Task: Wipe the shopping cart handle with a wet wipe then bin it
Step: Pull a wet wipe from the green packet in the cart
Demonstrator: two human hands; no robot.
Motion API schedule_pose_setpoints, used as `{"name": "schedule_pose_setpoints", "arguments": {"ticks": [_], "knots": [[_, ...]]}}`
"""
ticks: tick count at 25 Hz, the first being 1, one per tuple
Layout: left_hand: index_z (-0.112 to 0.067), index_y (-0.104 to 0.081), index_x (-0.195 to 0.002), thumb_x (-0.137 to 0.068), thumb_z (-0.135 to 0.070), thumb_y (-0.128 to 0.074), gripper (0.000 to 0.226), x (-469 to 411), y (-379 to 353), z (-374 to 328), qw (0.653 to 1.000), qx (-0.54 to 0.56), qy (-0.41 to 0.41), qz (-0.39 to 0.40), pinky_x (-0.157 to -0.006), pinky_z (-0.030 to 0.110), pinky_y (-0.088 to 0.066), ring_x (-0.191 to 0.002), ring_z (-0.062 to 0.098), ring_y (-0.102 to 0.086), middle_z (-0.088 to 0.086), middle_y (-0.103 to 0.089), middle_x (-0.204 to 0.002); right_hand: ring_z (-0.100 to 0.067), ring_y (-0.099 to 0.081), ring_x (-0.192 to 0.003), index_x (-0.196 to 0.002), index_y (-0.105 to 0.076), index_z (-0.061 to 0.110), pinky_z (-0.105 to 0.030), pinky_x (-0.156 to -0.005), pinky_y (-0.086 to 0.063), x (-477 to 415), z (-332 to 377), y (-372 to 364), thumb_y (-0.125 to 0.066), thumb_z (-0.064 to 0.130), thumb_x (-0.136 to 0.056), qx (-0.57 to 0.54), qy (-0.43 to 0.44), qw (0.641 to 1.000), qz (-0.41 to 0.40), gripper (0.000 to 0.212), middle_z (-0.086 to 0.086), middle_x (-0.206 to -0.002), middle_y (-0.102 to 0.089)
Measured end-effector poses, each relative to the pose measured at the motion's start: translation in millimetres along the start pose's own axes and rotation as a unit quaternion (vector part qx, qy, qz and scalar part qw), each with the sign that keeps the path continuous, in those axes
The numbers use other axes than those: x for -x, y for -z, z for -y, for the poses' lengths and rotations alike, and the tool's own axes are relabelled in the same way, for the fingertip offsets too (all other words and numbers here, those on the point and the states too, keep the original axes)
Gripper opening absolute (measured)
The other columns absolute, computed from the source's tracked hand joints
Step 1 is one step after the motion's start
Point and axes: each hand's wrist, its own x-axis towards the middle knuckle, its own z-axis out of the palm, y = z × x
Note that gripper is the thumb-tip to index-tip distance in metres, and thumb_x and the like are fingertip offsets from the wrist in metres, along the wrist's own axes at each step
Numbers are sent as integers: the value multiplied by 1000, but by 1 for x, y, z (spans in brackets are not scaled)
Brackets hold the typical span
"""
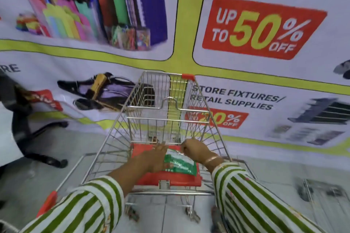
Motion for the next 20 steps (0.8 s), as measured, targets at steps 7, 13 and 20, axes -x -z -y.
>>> {"name": "schedule_pose_setpoints", "arguments": {"ticks": [7, 13, 20], "knots": [[-6, 12, -145, -91, -60, -29, 87, -10, -15, 0, 997, -48, 14, 62, -110, 48, -16, -140, 25, 9, 10, 22, -152, -31, -59, -106, -115, -60, 7, -38, -86, -49, -20, 14, -11, -54, 6, -89, 149, -14, 988, 33, 26, -14, -117, -60], [-7, 12, -145, -91, -60, -28, 85, -13, -21, 4, 995, -34, 20, 87, -110, 48, -14, -140, 23, 10, 9, 21, -153, -32, -59, -104, -110, -59, 4, -39, -80, -47, -22, 24, -19, -48, 2, -90, 211, 32, 977, 31, 22, -16, -113, -62], [-6, 11, -145, -91, -62, -25, 86, -17, -25, 5, 994, -41, 26, 98, -111, 47, -12, -140, 24, 10, 10, 19, -153, -30, -54, -107, -103, -60, 4, -38, -82, -49, -20, 22, -5, -53, 13, -87, 86, -2, 996, -7, 20, -15, -114, -56]]}}
